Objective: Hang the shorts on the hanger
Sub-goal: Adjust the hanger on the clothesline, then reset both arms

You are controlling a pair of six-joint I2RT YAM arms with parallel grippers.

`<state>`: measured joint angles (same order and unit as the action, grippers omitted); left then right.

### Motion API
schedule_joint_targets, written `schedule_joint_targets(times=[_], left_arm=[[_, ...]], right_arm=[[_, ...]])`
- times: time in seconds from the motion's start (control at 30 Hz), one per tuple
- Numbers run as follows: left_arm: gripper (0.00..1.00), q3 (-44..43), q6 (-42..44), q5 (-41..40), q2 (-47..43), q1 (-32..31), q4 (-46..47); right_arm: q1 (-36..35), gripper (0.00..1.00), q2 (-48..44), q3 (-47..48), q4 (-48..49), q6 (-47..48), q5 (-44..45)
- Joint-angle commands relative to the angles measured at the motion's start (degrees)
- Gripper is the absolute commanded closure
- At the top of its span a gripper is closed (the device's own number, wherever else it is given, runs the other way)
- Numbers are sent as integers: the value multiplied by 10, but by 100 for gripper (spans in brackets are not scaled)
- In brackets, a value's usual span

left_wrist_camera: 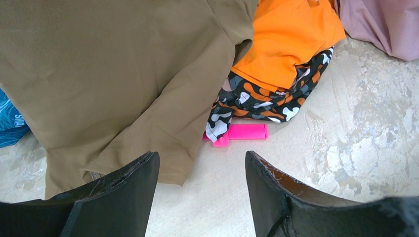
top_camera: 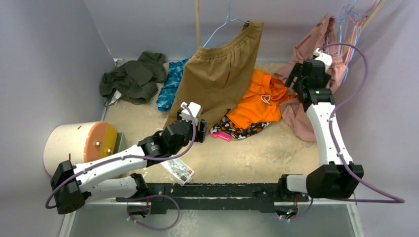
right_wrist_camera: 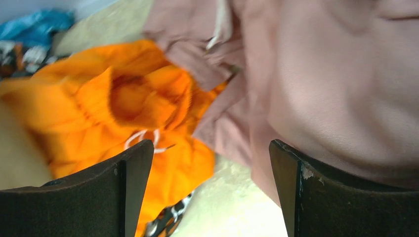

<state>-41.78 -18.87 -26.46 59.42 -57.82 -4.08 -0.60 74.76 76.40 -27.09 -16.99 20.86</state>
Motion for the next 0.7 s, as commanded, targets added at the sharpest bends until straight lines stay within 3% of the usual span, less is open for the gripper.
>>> schedule_joint_targets(times=[0.0,0.13,0.27,0.4,0.53,0.67], left_arm=[[37,-28,3,-9,-4,1,12],[37,-30,3,-8,-7,1,9],[37,-30,3,-9,-12,1,9],[37,-31,3,-7,-13,1,8],[36,-33,3,-10,-11,1,7],[36,-41,0,-26,-2,1,-3]], right_arm=[[45,10,-21,3,22,-65,120],[96,9,-24,-2,35,-101,126],[100,9,-19,8,35,-108,101],[91,11,-53,5,60,-51,-23],[20,7,-124,-26,106,14,-157],[-104,1,-146,-44,109,36,-139]])
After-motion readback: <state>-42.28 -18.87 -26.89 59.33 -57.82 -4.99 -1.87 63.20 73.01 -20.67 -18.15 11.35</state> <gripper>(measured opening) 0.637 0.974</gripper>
